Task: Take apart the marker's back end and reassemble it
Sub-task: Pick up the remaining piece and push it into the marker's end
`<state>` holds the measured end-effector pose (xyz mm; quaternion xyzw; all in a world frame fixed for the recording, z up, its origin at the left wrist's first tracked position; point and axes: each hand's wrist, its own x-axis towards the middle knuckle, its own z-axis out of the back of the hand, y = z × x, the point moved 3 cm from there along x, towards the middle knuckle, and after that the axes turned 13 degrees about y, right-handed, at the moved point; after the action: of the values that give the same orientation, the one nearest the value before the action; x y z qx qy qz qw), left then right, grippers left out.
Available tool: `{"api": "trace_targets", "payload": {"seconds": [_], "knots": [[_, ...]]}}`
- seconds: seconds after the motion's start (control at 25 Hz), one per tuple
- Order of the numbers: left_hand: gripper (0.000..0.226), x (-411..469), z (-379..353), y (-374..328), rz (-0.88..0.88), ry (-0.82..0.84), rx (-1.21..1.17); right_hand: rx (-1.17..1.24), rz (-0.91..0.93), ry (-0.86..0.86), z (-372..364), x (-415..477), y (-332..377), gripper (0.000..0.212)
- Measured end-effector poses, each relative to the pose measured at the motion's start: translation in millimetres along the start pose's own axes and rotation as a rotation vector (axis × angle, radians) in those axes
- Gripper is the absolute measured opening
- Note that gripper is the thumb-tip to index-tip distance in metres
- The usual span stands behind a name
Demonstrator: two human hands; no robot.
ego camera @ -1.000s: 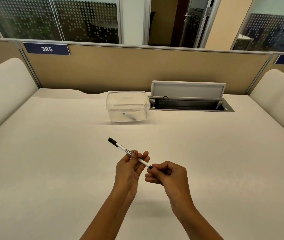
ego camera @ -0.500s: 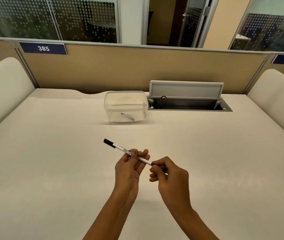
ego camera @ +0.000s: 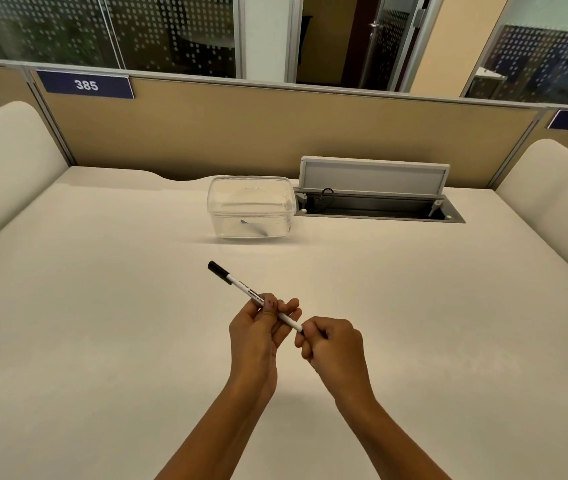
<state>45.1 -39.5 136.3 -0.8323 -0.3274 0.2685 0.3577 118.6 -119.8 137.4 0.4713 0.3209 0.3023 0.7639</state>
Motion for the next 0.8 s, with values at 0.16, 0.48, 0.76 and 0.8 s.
{"api": "trace_targets", "payload": {"seconds": [0.16, 0.48, 0.76, 0.8], "knots": [[0.021, 1, 0, -7, -0.012, 0.031, 0.049, 0.346, -0.173, 0.188, -2, -2, -1, 0.041], [0.021, 5, 0, -11, 0.005, 0.027, -0.010, -0.533, 0.497, -0.174, -1, -4, -8, 0.037], [0.018, 5, 0, -14, -0.020, 0.115, 0.110, 0.115, -0.043, 0.019, -7, -1, -4, 0.036], [0.019, 4, 1, -14, -0.016, 0.131, 0.129, 0.355, -0.174, 0.115, -7, 0, -5, 0.037]]}}
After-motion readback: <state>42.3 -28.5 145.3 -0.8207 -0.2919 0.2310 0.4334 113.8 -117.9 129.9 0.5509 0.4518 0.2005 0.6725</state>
